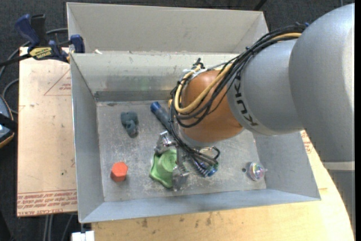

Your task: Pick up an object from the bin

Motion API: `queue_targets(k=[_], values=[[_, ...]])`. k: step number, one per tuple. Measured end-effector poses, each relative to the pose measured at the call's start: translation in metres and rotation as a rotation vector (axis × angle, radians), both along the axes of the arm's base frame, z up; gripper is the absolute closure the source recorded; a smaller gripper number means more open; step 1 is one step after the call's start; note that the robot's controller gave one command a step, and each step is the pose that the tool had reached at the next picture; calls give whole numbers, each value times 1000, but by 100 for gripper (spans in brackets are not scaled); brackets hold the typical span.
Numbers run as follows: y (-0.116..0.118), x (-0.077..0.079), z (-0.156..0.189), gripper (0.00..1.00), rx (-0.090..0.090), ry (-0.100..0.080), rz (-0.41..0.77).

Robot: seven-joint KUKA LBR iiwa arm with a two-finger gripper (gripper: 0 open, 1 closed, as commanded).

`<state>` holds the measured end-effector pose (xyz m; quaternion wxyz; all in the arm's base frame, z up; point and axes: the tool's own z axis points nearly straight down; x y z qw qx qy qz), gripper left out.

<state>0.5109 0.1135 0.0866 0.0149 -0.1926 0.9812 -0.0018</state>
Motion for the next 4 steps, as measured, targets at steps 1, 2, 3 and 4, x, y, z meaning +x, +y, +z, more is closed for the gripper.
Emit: queue_targets(k=[1, 2, 3, 4], values=[[0, 0, 0, 0, 2, 0, -2], [-26, 59, 21, 0, -4, 22, 180], [-18, 55, -1, 0, -5, 29, 278], [-18, 55, -1, 100, -5, 29, 278]])
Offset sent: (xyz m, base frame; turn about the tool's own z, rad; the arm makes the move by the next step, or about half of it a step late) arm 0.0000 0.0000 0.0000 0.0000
